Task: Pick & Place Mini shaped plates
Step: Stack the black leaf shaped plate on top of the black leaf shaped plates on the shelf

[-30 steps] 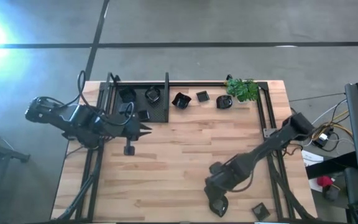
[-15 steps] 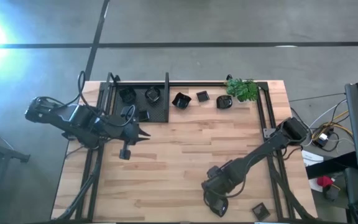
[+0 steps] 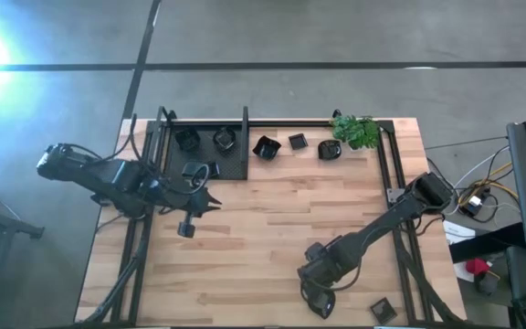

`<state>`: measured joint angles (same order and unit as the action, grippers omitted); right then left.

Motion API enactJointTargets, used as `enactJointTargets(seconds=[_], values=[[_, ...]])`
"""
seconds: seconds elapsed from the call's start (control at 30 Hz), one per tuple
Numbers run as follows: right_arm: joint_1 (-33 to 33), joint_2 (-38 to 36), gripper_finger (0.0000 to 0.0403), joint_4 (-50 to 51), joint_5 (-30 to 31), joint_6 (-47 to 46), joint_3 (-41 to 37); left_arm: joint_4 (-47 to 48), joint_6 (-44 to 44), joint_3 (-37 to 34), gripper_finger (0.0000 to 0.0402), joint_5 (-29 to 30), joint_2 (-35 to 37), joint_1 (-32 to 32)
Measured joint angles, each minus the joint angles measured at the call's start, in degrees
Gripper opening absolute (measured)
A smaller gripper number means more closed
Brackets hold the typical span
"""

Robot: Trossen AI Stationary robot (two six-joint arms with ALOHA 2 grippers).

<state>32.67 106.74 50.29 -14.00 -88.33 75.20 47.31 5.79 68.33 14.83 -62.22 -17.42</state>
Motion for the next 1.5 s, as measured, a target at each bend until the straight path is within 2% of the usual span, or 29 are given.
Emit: enactJointTargets(seconds=[0.53, 1.0, 1.5], values=[[0.4, 0.0, 0.0061, -4.6, 0.0, 5.0, -2.5, -5.8, 0.1, 0.0, 0.0041, -0.8, 0.1, -0.4], [0.5, 0.0, 0.0061, -7.7, 0.0, 12.1, -4.3, -6.8, -8.7, 4.0, 0.0041, -0.9, 0.3, -0.4], [1.3, 0.0, 0.0061, -9.8, 1.0, 13.7, -6.0, -9.2, -13.6, 5.0, 0.0041, -0.8, 0.3, -0.3]])
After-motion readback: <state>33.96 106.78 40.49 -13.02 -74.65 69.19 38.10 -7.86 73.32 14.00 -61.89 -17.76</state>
